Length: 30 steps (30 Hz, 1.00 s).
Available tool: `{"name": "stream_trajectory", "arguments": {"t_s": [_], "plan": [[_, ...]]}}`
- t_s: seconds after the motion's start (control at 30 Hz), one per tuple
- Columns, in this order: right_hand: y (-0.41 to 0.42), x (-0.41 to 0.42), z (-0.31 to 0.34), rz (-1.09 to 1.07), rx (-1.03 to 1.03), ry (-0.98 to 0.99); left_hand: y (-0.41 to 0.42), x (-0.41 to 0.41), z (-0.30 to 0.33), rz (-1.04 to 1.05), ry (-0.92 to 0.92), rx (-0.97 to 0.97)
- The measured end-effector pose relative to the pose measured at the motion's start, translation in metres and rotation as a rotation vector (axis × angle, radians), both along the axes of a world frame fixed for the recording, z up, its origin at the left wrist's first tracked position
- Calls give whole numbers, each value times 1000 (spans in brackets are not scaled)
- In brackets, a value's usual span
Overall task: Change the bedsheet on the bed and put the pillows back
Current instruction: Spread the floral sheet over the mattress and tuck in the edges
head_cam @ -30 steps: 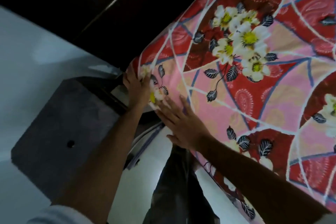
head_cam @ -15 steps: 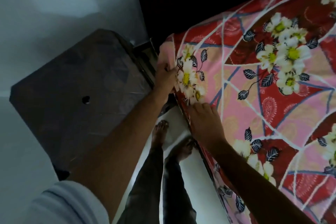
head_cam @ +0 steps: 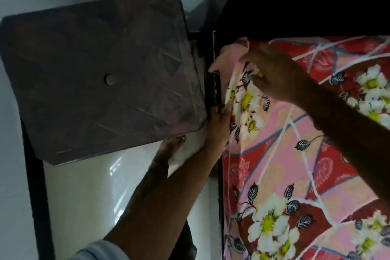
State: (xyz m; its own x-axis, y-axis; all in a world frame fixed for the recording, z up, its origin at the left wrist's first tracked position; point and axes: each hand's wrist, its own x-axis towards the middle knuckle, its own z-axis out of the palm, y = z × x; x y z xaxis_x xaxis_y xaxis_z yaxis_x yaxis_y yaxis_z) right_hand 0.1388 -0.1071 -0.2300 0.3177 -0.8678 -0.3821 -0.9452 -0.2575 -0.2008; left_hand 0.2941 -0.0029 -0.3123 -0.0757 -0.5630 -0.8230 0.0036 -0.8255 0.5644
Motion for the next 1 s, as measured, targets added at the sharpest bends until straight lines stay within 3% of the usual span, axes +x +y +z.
{"name": "stream_trajectory", "arguments": {"t_s": [0.17, 0.37, 0.53, 0.6, 0.67, 0.77, 0.83, 1.0], "plan": [[-26, 46, 1, -43, 43, 118, 28, 10, 14, -87, -47, -209], [9, 97, 3, 38, 259, 574, 46, 47, 26, -202, -182, -375], [8, 105, -2, 72, 252, 657, 53, 51, 43, -237, -147, -569], [0, 103, -1, -25, 288, 561, 56, 53, 41, -344, -189, -710], [-8, 97, -3, -166, 400, 337, 56, 63, 36, -539, -276, -794], [-10, 101, -2, -469, 629, -59, 48, 88, 33, -816, -313, -774], [-8, 101, -7, -647, 636, -282, 44, 102, 34, -946, -389, -815], [-1, 100, -18, -685, 592, -470, 46, 116, 35, -976, -519, -993]]}}
